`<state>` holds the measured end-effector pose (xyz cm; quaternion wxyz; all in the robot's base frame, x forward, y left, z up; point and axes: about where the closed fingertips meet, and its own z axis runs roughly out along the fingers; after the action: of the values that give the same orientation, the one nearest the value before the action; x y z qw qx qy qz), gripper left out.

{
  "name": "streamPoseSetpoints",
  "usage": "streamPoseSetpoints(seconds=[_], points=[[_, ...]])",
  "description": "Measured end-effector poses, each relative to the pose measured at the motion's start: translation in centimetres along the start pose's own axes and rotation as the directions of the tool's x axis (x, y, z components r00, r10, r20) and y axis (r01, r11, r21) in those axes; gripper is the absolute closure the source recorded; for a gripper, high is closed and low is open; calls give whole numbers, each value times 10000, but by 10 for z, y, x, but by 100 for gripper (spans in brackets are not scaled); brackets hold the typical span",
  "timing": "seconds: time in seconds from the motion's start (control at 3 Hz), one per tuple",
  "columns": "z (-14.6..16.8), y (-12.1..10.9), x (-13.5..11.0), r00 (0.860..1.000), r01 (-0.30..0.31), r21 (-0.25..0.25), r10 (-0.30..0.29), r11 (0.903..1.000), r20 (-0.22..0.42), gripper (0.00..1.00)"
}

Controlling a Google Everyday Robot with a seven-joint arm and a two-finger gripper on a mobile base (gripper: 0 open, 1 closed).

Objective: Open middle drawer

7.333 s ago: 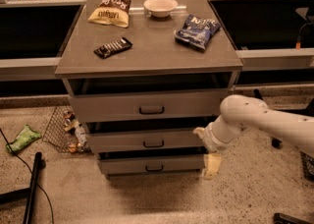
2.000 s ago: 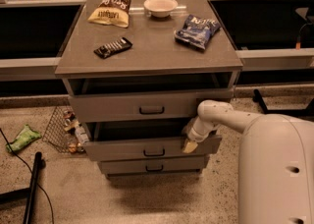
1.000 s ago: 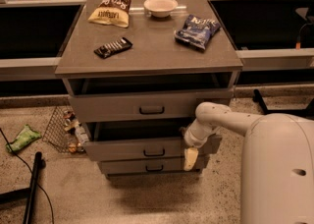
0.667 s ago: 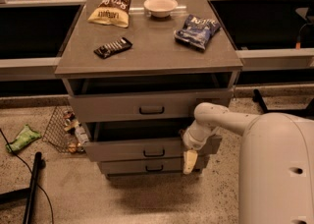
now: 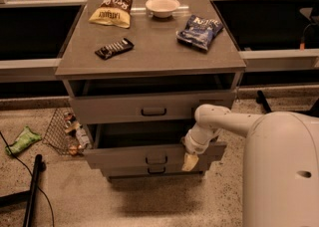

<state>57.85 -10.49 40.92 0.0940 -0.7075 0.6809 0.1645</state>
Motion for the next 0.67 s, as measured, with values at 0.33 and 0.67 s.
streamPoseSetpoints(seconds=[0.33,0.67], points=[[-5,16,-9,9999,75,35,-75,10000,-117,62],[-4,16,-9,9999,77,36,-77,10000,-120,85]])
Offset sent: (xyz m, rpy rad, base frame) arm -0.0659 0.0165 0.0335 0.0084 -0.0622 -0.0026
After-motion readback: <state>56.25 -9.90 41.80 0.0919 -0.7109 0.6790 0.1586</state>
